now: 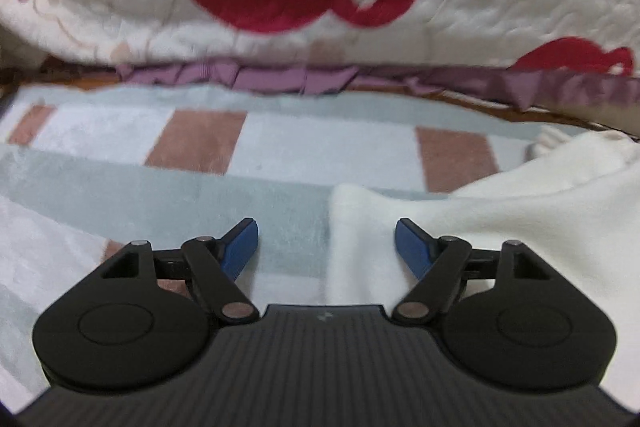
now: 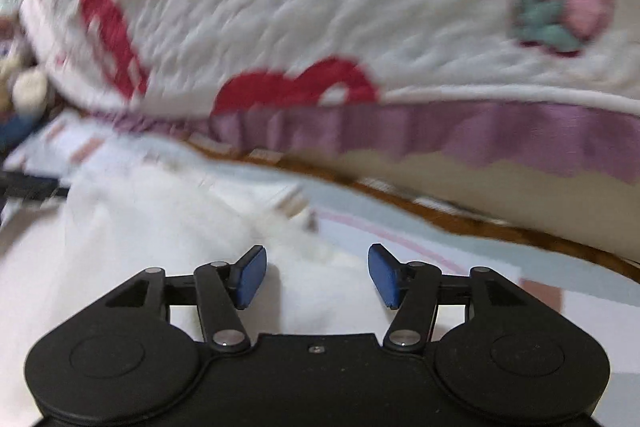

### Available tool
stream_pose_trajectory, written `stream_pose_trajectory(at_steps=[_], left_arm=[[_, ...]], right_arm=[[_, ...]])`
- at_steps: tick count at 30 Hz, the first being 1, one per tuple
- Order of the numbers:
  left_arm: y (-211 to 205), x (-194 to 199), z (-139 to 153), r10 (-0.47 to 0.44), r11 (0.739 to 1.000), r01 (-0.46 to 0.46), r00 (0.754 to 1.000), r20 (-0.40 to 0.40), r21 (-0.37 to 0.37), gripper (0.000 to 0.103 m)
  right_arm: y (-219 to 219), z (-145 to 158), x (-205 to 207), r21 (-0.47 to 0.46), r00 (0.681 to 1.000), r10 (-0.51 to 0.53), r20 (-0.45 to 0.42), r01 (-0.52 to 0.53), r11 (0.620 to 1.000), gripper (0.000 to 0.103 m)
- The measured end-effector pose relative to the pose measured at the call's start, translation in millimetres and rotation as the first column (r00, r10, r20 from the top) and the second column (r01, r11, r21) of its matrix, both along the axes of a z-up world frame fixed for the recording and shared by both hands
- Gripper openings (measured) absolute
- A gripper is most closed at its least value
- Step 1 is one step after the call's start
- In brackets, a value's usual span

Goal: Fold clothes

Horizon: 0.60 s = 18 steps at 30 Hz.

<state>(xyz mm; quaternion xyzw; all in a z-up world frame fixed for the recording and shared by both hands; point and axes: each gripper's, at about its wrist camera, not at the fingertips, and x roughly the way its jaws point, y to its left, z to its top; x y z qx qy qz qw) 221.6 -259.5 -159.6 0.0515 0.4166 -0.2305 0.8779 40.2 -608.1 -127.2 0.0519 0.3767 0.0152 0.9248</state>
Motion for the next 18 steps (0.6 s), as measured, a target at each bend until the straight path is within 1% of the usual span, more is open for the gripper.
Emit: stream_pose_trajectory(at_steps=[2,3,4,5,6,7,8,9,11,12,13,14,15,16,17,18], left_arm=[[-1,-3,0,-0.05,0.999,0.05,0.999,0.013,-0.004,0.062],[-3,-6,2,-0.088,0.996,0.089,0.996,0.021,-0.014,0.025],[-5,-10,4,-0.13,0.991,0.13,0.991,0.028,-0.028,0.009],[-8,-14,8,-0.139,0.99,0.14,0.989,0.048,-0.008,0.009],[-8,-21,17,-0.129,0.992,0.13,0.986,0.106,0.0,0.008],[-6,-29,27,-0.116,0.993,0.118,0.977,0.178,-0.004,0.008],[-4,-38,37,-0.102,0.994,0.107,0.963,0.25,-0.009,0.008],[0,-47,49,-0.068,0.997,0.08,0.945,0.319,-0.024,0.008],[11,-54,61,0.016,0.998,0.011,0.926,0.376,-0.07,0.008],[14,-52,61,0.046,0.996,-0.015,0.932,0.36,-0.089,0.009],[14,-47,56,0.061,0.995,-0.031,0.944,0.325,-0.096,0.01],[12,-41,47,0.063,0.995,-0.039,0.958,0.279,-0.089,0.012],[9,-35,40,0.059,0.997,-0.043,0.97,0.235,-0.071,0.015],[8,-33,34,0.063,0.997,-0.053,0.977,0.204,-0.053,0.017],[8,-34,32,0.073,0.997,-0.067,0.98,0.185,-0.037,0.018],[11,-39,34,0.071,0.997,-0.066,0.982,0.172,-0.037,0.024]], right_arm=[[10,-5,7,-0.032,0.999,0.037,-0.027,-0.038,0.999,0.062],[15,-8,12,-0.051,0.998,0.054,-0.043,-0.056,0.997,0.062],[15,-10,14,-0.058,0.997,0.06,-0.054,-0.063,0.996,0.062],[14,-11,16,-0.062,0.996,0.062,-0.063,-0.066,0.996,0.063],[12,-11,17,-0.054,0.996,0.058,-0.065,-0.062,0.997,0.063],[10,-11,19,-0.048,0.997,0.052,-0.065,-0.055,0.997,0.064],[9,-10,20,-0.058,0.997,0.047,-0.061,-0.05,0.997,0.063],[9,-8,19,-0.082,0.998,0.036,-0.052,-0.041,0.996,0.063],[12,-2,14,-0.139,1.0,-0.018,-0.005,0.018,0.99,0.062],[13,3,12,-0.137,0.999,-0.038,0.026,0.041,0.99,0.059],[15,10,10,-0.102,0.998,-0.024,0.06,0.03,0.994,0.049],[18,17,8,-0.06,0.995,-0.001,0.096,0.007,0.998,0.043],[21,24,6,-0.018,0.991,0.021,0.132,-0.019,1.0,0.042],[29,29,6,0.001,0.988,0.054,0.147,-0.054,0.999,0.041],[38,33,8,0.012,0.984,0.091,0.154,-0.094,0.995,0.04],[47,37,9,0.023,0.978,0.128,0.162,-0.134,0.991,0.04]])
